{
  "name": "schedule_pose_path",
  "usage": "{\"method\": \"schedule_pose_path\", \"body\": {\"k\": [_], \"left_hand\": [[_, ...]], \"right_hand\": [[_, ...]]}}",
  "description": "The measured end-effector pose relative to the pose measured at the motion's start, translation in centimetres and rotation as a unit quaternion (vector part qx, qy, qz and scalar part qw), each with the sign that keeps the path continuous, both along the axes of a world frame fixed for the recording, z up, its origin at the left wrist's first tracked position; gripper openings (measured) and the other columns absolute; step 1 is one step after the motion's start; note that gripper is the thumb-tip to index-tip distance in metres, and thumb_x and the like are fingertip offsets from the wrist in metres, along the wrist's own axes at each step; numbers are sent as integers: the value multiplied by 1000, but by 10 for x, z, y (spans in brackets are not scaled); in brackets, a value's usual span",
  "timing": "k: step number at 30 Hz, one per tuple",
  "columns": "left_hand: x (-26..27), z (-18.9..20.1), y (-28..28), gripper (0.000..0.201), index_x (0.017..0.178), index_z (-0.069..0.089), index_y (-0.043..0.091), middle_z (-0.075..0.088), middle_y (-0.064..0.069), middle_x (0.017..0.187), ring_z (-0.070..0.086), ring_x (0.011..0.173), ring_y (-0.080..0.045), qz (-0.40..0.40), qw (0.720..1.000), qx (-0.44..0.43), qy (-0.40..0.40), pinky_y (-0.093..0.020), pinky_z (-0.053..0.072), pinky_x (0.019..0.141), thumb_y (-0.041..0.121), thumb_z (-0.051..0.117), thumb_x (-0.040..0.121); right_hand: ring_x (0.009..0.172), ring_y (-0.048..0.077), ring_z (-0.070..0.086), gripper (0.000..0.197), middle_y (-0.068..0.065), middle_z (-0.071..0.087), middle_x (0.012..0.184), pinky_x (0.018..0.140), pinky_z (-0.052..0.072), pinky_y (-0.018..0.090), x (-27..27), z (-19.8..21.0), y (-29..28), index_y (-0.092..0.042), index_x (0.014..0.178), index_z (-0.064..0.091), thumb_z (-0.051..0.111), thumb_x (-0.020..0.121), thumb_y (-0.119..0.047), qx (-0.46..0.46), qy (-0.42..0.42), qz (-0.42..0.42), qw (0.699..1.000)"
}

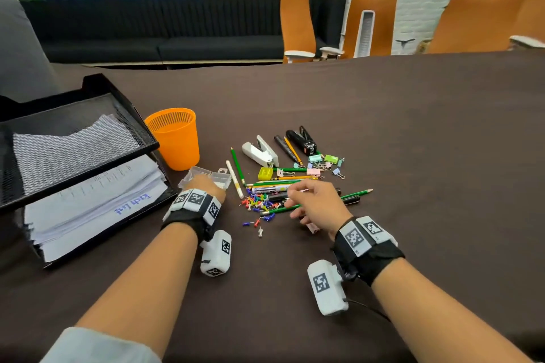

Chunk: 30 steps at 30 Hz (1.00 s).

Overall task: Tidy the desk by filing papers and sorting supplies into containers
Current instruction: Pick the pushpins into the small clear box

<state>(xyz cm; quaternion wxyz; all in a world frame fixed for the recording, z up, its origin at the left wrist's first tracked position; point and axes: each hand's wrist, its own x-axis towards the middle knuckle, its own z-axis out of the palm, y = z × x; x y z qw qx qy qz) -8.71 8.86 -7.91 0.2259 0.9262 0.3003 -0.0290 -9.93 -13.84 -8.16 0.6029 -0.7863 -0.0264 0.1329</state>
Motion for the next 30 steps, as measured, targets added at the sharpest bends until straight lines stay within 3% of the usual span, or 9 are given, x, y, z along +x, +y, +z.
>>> {"method": "schedule_pose_path", "body": {"k": [2, 4, 6, 11, 16, 21, 24, 27, 30], "left_hand": [[-2, 1, 1, 38, 124, 62, 5, 59, -16, 130, 56, 119, -36, -6, 999, -11, -32, -38, 46, 96, 25, 53, 93], [-6, -3, 2, 22, 97, 74, 16, 68, -13, 114, 62, 106, -38, -1, 994, -50, -93, -37, 52, 89, 20, 54, 88], [-9, -10, 6, 16, 75, 66, 21, 70, -10, 100, 67, 93, -37, 9, 981, -114, -155, -42, 55, 86, 17, 54, 84], [-22, -24, 8, 16, 74, 57, 30, 66, -9, 98, 69, 93, -32, 22, 942, -262, -208, -53, 55, 87, 21, 56, 87], [-40, -26, -3, 18, 72, 61, 21, 71, -9, 85, 69, 97, -33, 20, 923, -313, -222, -51, 53, 91, 13, 64, 87], [-57, -28, -3, 19, 68, 65, 21, 67, -4, 73, 62, 73, -21, 13, 924, -310, -221, -49, 55, 86, 11, 71, 83], [-70, -27, -1, 16, 67, 67, 15, 69, -5, 77, 60, 73, -16, 30, 921, -314, -228, -42, 54, 83, 8, 76, 78], [-75, -22, -1, 13, 66, 70, 8, 67, -2, 69, 55, 62, -13, 27, 918, -321, -232, -28, 47, 64, 7, 80, 72], [-74, -22, -2, 15, 63, 70, 10, 66, 2, 67, 55, 60, -11, 16, 917, -323, -233, -22, 43, 59, 3, 82, 70]], "right_hand": [[55, 12, 60, 9, 6, 71, 84, 47, 45, 23, -2, -3, 3, -15, 97, 67, 59, 96, -18, -13, -9, 13, 1000], [50, 6, 59, 7, 8, 72, 83, 44, 44, 20, -3, -5, 5, -14, 94, 68, 61, 95, -15, -27, -33, 34, 999], [47, 1, 57, 6, 10, 70, 80, 45, 45, 17, -4, -7, 8, -11, 92, 69, 63, 93, -10, -48, -66, 67, 994], [60, 9, 53, 16, -8, 57, 64, 68, 49, 28, -3, -9, 26, -18, 75, 69, 74, 84, -30, -220, -93, 174, 955], [84, 23, 66, 43, 4, 65, 79, 81, 56, 35, -3, -13, 48, -17, 83, 60, 75, 74, -56, -361, -52, 202, 909], [91, 28, 66, 28, 10, 68, 92, 83, 57, 40, -1, -13, 54, -10, 95, 65, 67, 80, -34, -373, -41, 211, 902], [92, 30, 66, 25, 13, 69, 95, 85, 57, 40, -4, -8, 52, -5, 95, 68, 63, 84, -27, -365, -42, 219, 904], [85, 28, 69, 13, 7, 69, 80, 79, 58, 37, -5, -11, 43, -13, 75, 66, 65, 83, -23, -330, -30, 204, 921], [81, 20, 65, 17, 0, 67, 76, 72, 54, 31, -4, -17, 39, -20, 64, 59, 67, 79, -21, -337, -66, 195, 919]]}}
